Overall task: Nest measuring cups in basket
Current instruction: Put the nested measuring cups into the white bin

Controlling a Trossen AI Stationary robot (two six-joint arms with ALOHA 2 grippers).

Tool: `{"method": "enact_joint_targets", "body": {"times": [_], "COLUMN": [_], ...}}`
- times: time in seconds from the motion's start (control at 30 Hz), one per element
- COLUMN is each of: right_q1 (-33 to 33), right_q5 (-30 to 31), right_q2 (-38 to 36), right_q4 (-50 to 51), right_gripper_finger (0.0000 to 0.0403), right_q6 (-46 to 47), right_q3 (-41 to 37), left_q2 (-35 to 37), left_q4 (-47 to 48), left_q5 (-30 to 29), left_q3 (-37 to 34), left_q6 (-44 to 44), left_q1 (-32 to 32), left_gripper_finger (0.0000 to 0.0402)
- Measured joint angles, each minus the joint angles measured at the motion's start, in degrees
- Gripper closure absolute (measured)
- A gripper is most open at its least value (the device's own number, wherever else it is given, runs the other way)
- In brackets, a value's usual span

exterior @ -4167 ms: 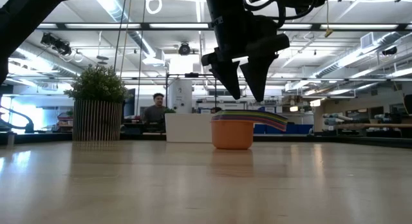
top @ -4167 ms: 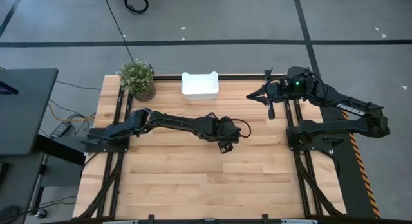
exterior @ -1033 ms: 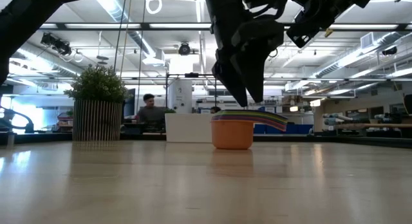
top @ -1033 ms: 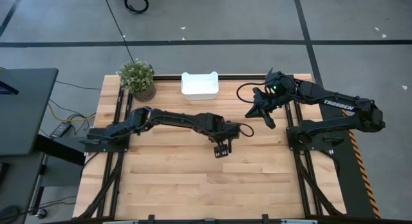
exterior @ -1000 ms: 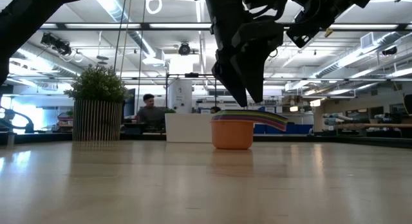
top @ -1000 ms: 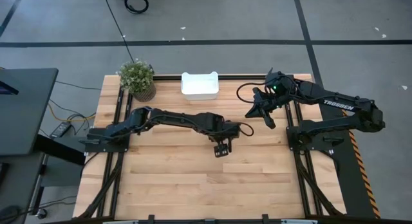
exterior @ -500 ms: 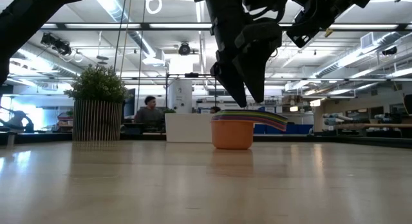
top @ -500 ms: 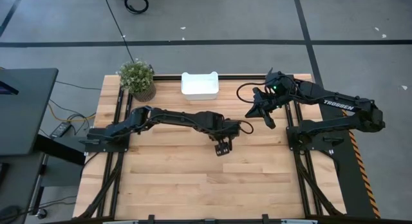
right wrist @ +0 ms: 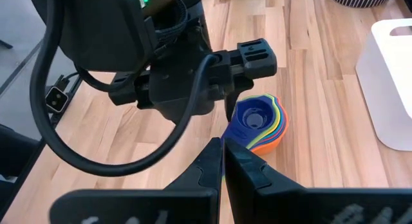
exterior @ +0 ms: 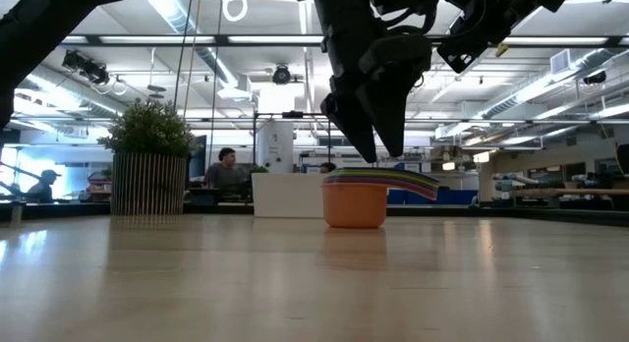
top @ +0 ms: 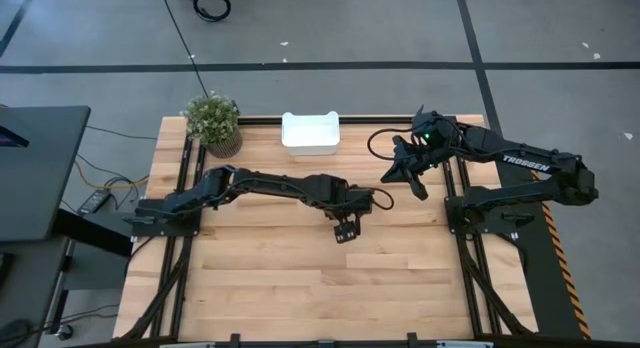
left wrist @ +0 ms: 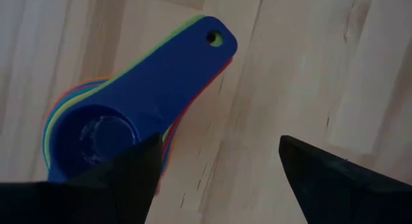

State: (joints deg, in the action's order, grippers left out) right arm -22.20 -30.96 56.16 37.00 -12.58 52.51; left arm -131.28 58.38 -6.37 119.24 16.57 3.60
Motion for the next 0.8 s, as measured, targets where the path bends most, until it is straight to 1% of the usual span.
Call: {"method": "enact_joint_targets", "body": {"times": [0.17, 0.33, 0.4, 0.5, 0.8], "right_q1": [0.0, 0.0, 0.0, 0.0, 0.0], "right_q5": [0.0, 0.0, 0.0, 0.0, 0.0], "right_q2": [0.0, 0.0, 0.0, 0.0, 0.0], "right_q4": [0.0, 0.0, 0.0, 0.0, 0.0], "right_gripper_finger": [0.038, 0.038, 0.038, 0.038, 0.038], "right_q6": [0.0, 0.0, 0.0, 0.0, 0.0], "right_q3": [0.0, 0.0, 0.0, 0.0, 0.0], "left_q2": [0.0, 0.0, 0.0, 0.0, -0.1], "left_q4": [-0.1, 1.2, 1.2, 0.7, -1.0], "left_q5": [-0.6, -7.7, -9.3, -9.3, -9.2], "left_q3": [0.0, 0.0, 0.0, -0.4, -6.0], "left_q6": [0.2, 0.2, 0.2, 0.8, 0.8], "left_q1": [-0.3, 0.1, 0.1, 0.1, 0.5], "left_gripper_finger": [0.0086, 0.0086, 0.0086, 0.0086, 0.0086]}}
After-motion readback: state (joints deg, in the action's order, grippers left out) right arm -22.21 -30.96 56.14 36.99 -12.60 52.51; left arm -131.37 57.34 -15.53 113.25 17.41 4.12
